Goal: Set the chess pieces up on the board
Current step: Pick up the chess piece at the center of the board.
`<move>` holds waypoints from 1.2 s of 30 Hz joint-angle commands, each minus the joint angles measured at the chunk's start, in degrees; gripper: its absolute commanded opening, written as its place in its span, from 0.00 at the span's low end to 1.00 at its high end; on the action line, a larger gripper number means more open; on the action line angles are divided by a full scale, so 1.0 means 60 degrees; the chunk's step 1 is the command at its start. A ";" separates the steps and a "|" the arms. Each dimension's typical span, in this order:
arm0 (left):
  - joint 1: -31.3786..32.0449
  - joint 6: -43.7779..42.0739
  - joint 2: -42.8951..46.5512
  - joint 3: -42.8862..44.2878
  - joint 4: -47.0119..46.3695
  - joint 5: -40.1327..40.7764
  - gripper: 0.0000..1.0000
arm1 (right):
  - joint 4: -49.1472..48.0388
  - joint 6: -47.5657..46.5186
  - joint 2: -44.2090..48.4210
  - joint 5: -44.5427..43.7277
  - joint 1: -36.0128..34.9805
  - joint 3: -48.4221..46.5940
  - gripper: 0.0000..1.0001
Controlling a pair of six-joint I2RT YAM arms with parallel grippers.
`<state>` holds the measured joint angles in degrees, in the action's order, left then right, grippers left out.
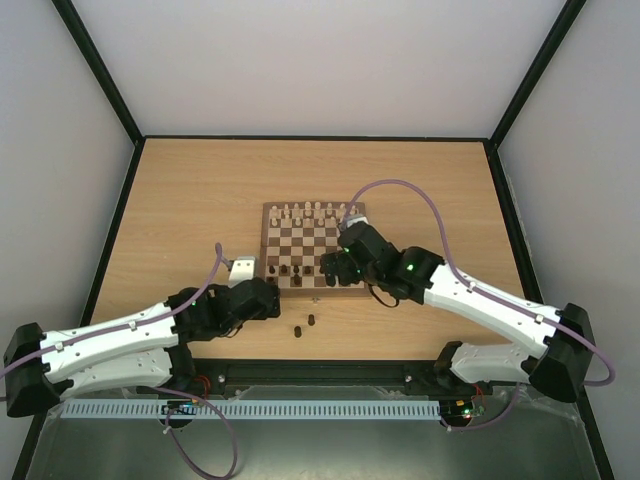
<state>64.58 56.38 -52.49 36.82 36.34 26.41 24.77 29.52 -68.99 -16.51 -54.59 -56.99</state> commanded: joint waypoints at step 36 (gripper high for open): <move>-0.0120 0.1151 -0.0609 -0.0833 0.0312 -0.0403 0.99 | -0.1851 0.0167 0.1817 -0.1536 0.0059 0.2851 0.98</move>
<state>64.23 64.62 -53.98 31.99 39.88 25.65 13.96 30.00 -58.30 -23.42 -54.43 -41.28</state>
